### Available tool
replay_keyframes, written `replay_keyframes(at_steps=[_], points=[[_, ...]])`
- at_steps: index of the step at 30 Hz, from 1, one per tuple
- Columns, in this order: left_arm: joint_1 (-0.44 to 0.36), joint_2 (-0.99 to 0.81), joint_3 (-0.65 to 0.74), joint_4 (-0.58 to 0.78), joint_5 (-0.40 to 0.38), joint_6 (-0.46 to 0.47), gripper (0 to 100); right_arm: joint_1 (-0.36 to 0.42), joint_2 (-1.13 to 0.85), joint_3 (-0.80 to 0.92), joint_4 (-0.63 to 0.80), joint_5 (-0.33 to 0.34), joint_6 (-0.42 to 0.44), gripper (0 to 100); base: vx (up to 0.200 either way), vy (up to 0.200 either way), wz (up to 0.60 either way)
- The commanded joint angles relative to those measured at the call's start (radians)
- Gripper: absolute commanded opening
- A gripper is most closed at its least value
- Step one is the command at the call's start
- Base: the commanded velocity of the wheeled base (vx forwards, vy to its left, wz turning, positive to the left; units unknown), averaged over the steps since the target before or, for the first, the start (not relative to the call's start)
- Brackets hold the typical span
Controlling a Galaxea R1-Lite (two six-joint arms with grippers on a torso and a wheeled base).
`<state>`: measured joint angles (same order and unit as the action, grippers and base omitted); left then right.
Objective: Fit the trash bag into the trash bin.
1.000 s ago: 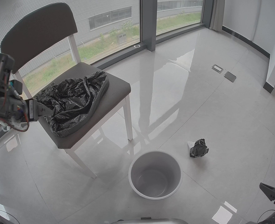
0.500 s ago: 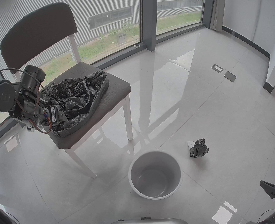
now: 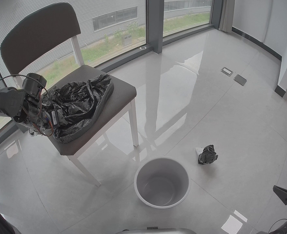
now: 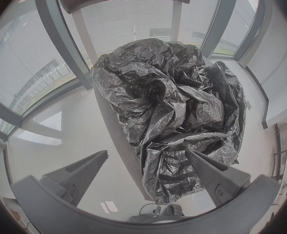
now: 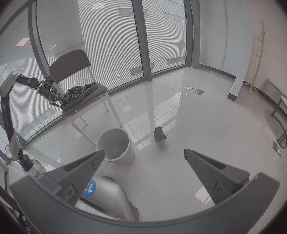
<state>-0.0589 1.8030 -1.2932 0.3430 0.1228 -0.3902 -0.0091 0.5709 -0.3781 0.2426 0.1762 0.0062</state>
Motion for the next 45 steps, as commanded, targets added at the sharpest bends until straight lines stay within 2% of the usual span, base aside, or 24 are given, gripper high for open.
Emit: replay_keyframes(at_steps=[1,8,15,22,24,25,26,27,28,29,33,39,45], points=[[-0.016,0.027,-0.015,-0.001,-0.022,-0.018,0,0.0,-0.006,-0.001,0.0,-0.001,0.0,100,0.0,0.0,0.0],[-0.029,0.087,-0.061,0.004,-0.022,-0.033,0,0.0,-0.003,-0.01,0.0,0.0,0.0,100,0.0,0.0,0.0],[-0.048,0.049,-0.071,0.01,-0.018,-0.038,0,0.0,0.006,-0.051,-0.002,0.0,-0.002,100,0.0,0.0,0.0],[-0.229,-0.163,-0.118,0.041,-0.017,-0.022,0,0.0,0.202,-0.196,-0.077,0.002,0.0,100,0.0,0.0,0.0],[-0.314,-0.217,-0.14,0.09,-0.018,-0.012,0,0.003,0.279,-0.194,-0.158,0.002,-0.005,100,0.0,0.0,0.0],[-0.314,-0.217,-0.14,0.09,-0.018,-0.012,0,0.003,0.279,-0.194,-0.158,0.002,-0.005,100,0.0,0.0,0.0],[-0.375,-0.254,-0.138,0.113,-0.015,-0.001,0,0.032,0.337,-0.191,-0.236,0.009,-0.012,100,0.0,0.0,0.0],[-0.378,-0.257,-0.136,0.113,-0.017,0.001,0,0.037,0.342,-0.193,-0.241,0.009,-0.012,100,0.0,0.0,0.0],[-0.421,-0.284,-0.127,0.11,-0.018,0.014,0,0.094,0.4,-0.203,-0.289,0.002,-0.008,100,0.0,0.0,0.0],[-0.44,-0.298,-0.123,0.11,-0.02,0.019,0,0.117,0.432,-0.208,-0.313,-0.001,-0.005,100,0.0,0.0,0.0],[-0.545,-0.36,-0.136,0.105,-0.026,0.053,0,0.141,0.552,-0.24,-0.402,0.005,-0.008,100,0.0,0.0,0.0],[-0.713,-0.427,-0.146,0.108,-0.022,0.071,0,0.19,0.679,-0.344,-0.425,0.006,0.001,100,0.0,0.0,0.0],[-0.788,-0.418,-0.163,0.105,0.034,0.063,0,0.293,0.73,-0.372,-0.425,0.002,0.011,100,0.0,0.0,0.0]])
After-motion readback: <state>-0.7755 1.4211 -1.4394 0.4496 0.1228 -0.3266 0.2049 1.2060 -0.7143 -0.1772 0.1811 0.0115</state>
